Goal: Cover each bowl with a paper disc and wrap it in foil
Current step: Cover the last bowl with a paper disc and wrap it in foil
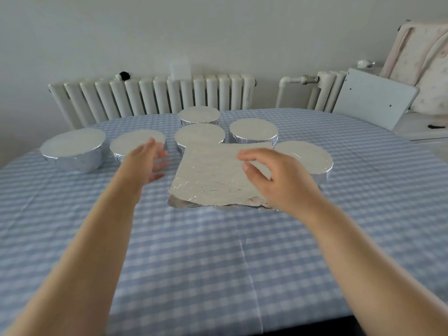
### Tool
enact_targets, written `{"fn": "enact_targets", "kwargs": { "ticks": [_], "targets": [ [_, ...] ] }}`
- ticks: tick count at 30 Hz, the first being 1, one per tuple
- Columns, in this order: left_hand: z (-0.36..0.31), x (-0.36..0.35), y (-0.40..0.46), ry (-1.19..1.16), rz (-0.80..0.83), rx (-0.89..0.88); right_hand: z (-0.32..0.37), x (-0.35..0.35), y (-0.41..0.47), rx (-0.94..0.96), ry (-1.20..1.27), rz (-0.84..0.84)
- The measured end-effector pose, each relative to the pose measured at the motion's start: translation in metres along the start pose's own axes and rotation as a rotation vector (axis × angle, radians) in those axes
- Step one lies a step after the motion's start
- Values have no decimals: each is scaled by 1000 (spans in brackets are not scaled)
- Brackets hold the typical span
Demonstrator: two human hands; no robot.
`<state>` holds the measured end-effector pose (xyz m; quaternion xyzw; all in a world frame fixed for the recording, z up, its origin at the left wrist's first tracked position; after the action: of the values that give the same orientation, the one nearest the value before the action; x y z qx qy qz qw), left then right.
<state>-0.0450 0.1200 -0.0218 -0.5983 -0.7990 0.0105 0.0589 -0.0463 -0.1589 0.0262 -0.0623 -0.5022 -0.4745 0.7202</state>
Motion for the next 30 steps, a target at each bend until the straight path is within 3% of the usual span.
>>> {"fn": "enact_targets", "kwargs": {
  "ticks": [2,6,10,30],
  "targets": [
    [-29,-11,-7,187,58,-176,-7,-2,19,-85,-120,191],
    [-47,-73,-24,872,404,-328,-8,-44,36,-55,-373,604],
    [-23,-107,-17,1407,450,-322,-18,-66,38,-104,-432,682],
    [12,-95,-13,1453,518,-149,-25,-80,41,-100,-442,733]
  ]
}}
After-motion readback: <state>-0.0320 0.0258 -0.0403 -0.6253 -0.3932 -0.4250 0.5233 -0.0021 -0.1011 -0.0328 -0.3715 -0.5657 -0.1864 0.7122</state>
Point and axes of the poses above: each hand's wrist, its own y-axis towards the middle knuckle, its own x-axis out of the back of the hand, z = x × y, the point moved 6 cm from there along y, towards the middle knuckle, and after that the axes turned 10 degrees about z, right-handed, at the moved point
